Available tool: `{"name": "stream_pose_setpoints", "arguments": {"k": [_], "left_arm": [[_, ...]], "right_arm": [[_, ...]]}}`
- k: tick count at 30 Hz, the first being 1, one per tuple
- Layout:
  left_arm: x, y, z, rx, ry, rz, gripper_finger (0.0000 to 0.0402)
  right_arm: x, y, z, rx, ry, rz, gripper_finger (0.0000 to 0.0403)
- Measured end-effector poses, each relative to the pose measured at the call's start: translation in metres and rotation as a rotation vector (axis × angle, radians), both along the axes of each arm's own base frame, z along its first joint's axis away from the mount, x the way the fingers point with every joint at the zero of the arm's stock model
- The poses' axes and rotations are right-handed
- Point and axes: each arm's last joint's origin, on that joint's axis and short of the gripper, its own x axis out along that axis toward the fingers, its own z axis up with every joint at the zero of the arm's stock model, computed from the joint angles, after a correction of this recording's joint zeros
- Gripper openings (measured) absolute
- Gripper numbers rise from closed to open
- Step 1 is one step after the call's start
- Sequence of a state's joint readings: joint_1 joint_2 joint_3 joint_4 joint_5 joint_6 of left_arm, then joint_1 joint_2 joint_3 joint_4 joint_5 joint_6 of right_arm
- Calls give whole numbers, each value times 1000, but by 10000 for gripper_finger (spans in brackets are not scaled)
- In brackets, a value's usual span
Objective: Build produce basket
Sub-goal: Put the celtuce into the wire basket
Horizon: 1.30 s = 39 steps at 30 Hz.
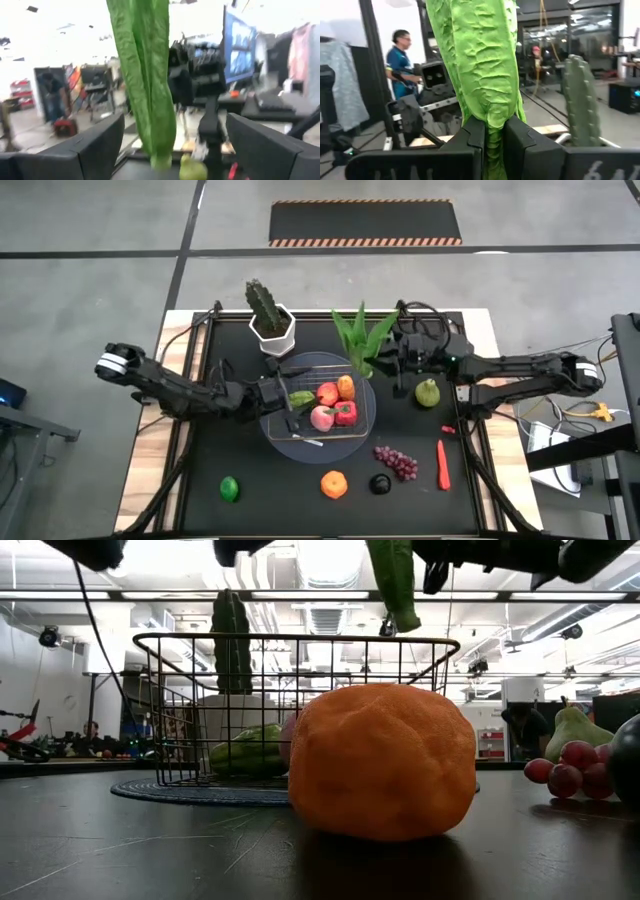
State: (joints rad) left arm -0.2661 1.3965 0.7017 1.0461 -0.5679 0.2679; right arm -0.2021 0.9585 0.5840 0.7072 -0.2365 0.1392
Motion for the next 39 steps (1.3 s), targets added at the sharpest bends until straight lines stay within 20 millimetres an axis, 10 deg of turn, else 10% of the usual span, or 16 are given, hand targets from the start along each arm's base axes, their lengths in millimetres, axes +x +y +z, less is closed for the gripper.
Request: {"name": "stream_pose_setpoints", "arguments": {"k": [27,39], "left_arm": [[69,43,-5,39,-154,-25,324],[68,43,-4,26,-156,1,106]], "right_arm": [[26,5,-25,-35,59,29,24],[34,4,-33,45,63,43,109]]}}
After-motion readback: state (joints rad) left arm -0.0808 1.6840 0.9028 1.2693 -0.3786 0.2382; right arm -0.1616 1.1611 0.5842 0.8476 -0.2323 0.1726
